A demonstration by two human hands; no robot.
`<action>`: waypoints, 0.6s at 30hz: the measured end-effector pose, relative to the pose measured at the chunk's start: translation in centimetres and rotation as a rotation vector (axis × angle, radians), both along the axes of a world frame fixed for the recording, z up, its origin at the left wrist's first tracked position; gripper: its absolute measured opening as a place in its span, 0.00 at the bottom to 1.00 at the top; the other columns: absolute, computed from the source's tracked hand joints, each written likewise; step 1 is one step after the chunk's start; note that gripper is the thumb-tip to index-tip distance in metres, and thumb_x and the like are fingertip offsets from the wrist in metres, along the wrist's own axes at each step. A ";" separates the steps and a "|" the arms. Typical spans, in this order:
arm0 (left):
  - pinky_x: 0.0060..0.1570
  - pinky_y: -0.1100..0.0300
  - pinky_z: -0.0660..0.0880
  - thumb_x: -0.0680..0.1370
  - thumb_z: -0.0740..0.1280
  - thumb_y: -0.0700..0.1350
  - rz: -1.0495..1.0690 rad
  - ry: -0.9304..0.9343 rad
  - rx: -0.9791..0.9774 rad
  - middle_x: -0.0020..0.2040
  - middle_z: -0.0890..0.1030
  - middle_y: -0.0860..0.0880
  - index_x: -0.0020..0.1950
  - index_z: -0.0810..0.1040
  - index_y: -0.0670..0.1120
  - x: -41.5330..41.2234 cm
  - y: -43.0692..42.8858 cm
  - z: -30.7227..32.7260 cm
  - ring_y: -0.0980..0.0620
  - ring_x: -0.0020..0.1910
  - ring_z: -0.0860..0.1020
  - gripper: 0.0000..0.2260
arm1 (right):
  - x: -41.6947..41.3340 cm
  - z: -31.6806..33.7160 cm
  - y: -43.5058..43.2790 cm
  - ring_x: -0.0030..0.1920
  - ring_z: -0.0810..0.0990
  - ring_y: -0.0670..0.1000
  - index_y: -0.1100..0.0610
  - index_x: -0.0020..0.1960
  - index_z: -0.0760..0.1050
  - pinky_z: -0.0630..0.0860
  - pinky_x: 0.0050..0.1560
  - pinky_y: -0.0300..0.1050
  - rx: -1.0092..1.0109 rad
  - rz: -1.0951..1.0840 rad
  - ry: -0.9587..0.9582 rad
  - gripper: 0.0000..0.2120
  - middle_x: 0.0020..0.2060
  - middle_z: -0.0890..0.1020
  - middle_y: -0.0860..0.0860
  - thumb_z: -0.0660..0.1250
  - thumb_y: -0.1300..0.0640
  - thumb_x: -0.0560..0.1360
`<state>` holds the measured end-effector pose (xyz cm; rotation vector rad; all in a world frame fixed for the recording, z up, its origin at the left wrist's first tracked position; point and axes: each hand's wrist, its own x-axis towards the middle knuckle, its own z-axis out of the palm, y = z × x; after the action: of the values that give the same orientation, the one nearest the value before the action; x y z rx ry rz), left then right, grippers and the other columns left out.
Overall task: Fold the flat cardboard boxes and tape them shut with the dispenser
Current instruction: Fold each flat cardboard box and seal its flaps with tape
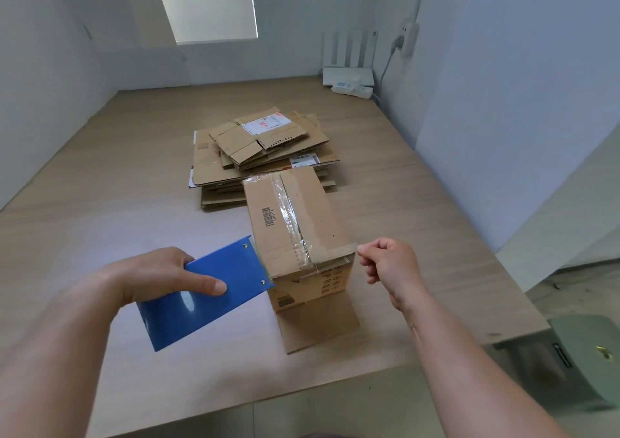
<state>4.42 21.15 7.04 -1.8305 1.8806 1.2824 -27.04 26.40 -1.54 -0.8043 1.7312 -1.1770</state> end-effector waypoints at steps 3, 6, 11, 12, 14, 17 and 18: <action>0.52 0.52 0.75 0.33 0.68 0.78 -0.007 -0.031 -0.015 0.43 0.85 0.51 0.48 0.82 0.50 -0.3 -0.7 -0.2 0.49 0.45 0.83 0.51 | -0.1 -0.3 -0.4 0.26 0.71 0.47 0.60 0.35 0.75 0.71 0.26 0.40 0.011 0.002 -0.003 0.09 0.27 0.77 0.51 0.67 0.64 0.75; 0.54 0.51 0.75 0.33 0.68 0.78 -0.003 -0.050 -0.015 0.44 0.84 0.51 0.48 0.82 0.50 -0.4 -1.1 -0.6 0.49 0.46 0.82 0.50 | -0.1 -0.9 -0.7 0.27 0.71 0.48 0.60 0.35 0.75 0.71 0.26 0.41 0.045 0.017 -0.009 0.10 0.28 0.77 0.51 0.67 0.64 0.75; 0.53 0.51 0.75 0.41 0.72 0.73 0.014 -0.062 0.017 0.45 0.84 0.50 0.49 0.82 0.49 -0.9 -1.5 -1.0 0.48 0.46 0.82 0.43 | -0.3 -1.1 -0.9 0.31 0.73 0.49 0.59 0.41 0.75 0.73 0.28 0.42 0.157 0.059 -0.097 0.07 0.34 0.77 0.53 0.66 0.58 0.76; 0.53 0.52 0.75 0.43 0.72 0.72 0.015 -0.069 0.016 0.45 0.84 0.50 0.49 0.81 0.49 -0.9 -1.7 -0.9 0.48 0.46 0.82 0.41 | -0.5 -1.4 -0.9 0.34 0.75 0.50 0.58 0.44 0.74 0.74 0.30 0.42 0.222 0.076 -0.055 0.06 0.37 0.78 0.53 0.67 0.55 0.76; 0.54 0.52 0.75 0.45 0.71 0.71 0.005 -0.078 0.013 0.46 0.84 0.50 0.49 0.82 0.50 -0.8 -1.9 -0.9 0.49 0.47 0.82 0.39 | -1.0 -2.3 -0.6 0.42 0.80 0.54 0.56 0.49 0.70 0.77 0.35 0.45 0.357 0.054 0.127 0.10 0.42 0.78 0.53 0.68 0.54 0.74; 0.53 0.53 0.74 0.45 0.69 0.71 -0.013 -0.090 0.019 0.47 0.83 0.50 0.49 0.81 0.50 -0.9 -2.0 -1.2 0.49 0.47 0.81 0.39 | -0.7 -2.8 0.2 0.42 0.79 0.56 0.55 0.43 0.73 0.77 0.39 0.50 0.221 -0.075 0.408 0.04 0.39 0.79 0.52 0.64 0.55 0.75; 0.51 0.54 0.74 0.45 0.69 0.71 -0.017 -0.096 0.020 0.47 0.83 0.51 0.49 0.81 0.50 -1.0 -2.0 -1.2 0.49 0.47 0.81 0.39 | -0.2 -2.6 0.3 0.40 0.77 0.55 0.55 0.37 0.72 0.72 0.35 0.47 0.150 -0.080 0.492 0.10 0.35 0.77 0.51 0.62 0.54 0.77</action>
<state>3.38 19.11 5.85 -1.8286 1.8231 1.1815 -27.25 26.68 -4.12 -0.9971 2.2402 -0.9338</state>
